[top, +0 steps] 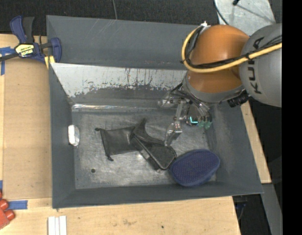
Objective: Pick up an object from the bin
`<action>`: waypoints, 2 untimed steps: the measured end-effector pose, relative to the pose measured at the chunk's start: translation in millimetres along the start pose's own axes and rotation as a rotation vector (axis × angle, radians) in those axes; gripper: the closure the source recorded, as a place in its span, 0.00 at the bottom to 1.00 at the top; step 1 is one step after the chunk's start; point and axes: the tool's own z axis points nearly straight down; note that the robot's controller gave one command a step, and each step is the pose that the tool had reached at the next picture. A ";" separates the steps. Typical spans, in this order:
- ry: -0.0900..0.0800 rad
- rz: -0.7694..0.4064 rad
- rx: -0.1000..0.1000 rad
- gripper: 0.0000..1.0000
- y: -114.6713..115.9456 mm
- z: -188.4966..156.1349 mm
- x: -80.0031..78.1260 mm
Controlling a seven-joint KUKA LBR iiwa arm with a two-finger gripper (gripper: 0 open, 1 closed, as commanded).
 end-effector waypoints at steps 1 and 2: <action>-0.001 -0.158 -0.001 0.00 49.7 72.7 6.5; -0.008 -0.110 -0.006 0.00 44.7 109.4 -6.6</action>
Offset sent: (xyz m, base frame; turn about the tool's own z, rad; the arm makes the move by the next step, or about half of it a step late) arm -0.0058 0.0479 -0.0697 -0.1552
